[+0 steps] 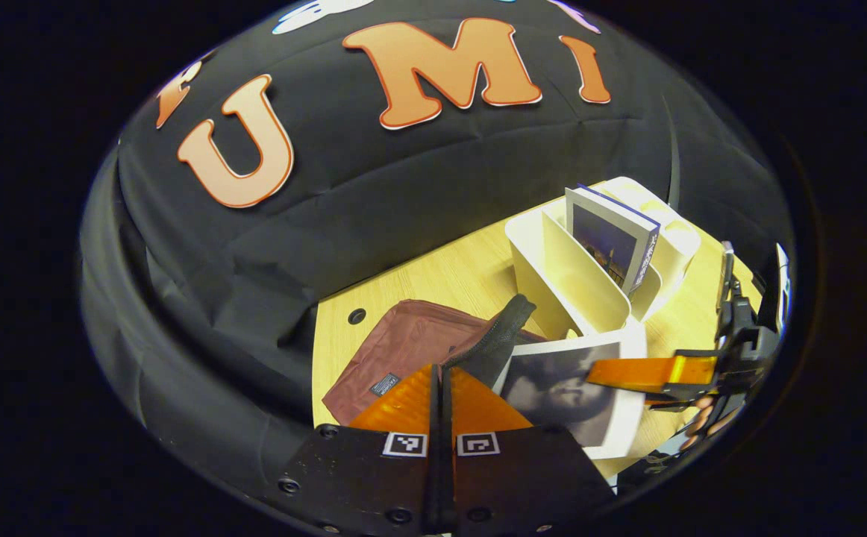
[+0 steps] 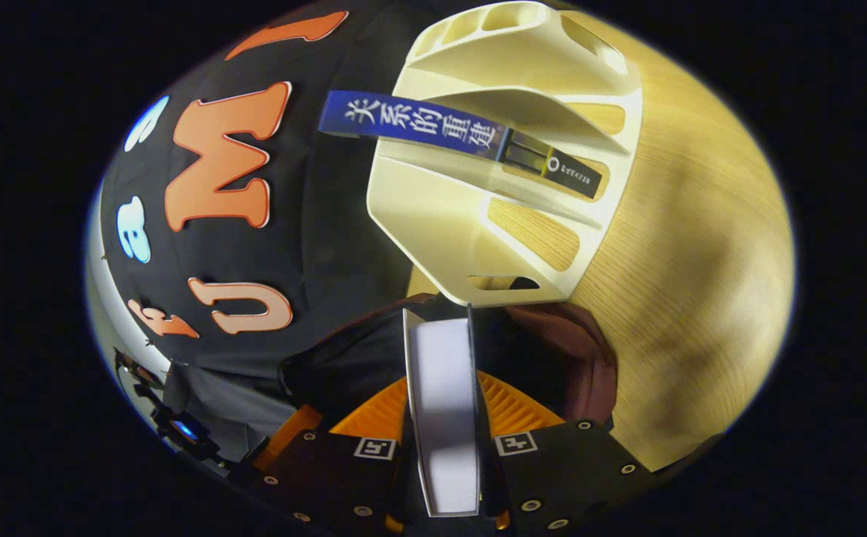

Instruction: Open the schoolbag, grab two books from the bookshelf and put them into the schoolbag.

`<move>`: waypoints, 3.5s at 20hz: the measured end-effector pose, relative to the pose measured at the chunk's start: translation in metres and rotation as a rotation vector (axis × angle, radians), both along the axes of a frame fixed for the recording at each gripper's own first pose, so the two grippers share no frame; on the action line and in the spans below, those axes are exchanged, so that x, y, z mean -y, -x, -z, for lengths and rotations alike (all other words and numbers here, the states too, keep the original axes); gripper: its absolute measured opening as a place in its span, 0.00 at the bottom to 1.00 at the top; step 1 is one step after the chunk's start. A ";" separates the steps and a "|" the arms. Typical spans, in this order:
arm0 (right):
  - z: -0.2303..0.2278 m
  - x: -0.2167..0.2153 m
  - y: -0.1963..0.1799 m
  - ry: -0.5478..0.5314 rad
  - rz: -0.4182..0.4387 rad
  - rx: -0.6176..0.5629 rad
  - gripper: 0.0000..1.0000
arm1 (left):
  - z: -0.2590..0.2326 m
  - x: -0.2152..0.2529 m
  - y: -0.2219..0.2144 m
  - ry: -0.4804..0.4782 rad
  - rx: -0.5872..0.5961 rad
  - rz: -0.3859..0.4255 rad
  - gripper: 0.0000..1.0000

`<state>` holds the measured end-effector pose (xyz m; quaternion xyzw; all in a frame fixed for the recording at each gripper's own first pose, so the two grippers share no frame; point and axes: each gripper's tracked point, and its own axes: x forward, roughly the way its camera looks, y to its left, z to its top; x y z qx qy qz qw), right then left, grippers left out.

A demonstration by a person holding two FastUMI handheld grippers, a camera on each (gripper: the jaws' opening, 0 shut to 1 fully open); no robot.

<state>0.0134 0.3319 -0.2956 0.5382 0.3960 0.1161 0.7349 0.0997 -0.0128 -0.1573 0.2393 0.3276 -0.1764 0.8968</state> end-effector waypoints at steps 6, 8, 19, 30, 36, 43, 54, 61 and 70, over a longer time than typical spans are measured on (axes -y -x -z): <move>0.020 -0.045 -0.023 0.036 0.036 -0.038 0.34 | 0.002 0.002 0.003 0.012 -0.008 0.000 0.00; 0.024 -0.049 -0.028 0.048 0.055 -0.046 0.34 | 0.002 0.002 0.003 0.016 0.000 0.011 0.01; 0.063 -0.030 0.005 0.235 -0.064 -0.196 0.98 | 0.013 -0.001 0.004 0.034 -0.034 0.005 0.00; 0.025 0.065 -0.008 0.287 0.041 -0.114 0.97 | 0.026 -0.006 0.007 0.044 -0.064 -0.019 0.01; -0.017 0.146 -0.021 0.535 0.115 -0.009 0.98 | 0.035 0.001 0.020 0.063 -0.086 -0.007 0.01; -0.104 0.167 -0.075 0.797 0.006 0.169 0.97 | 0.039 0.004 0.030 0.089 -0.108 -0.040 0.01; -0.119 0.128 -0.145 1.078 -0.354 0.193 0.97 | 0.041 -0.002 0.027 0.136 -0.116 -0.148 0.01; -0.095 0.118 -0.169 1.118 -0.442 0.121 0.98 | 0.053 -0.007 0.019 0.131 -0.135 -0.209 0.01; -0.062 0.127 -0.192 1.148 -0.459 0.020 0.86 | 0.064 -0.001 0.011 0.092 -0.149 -0.214 0.01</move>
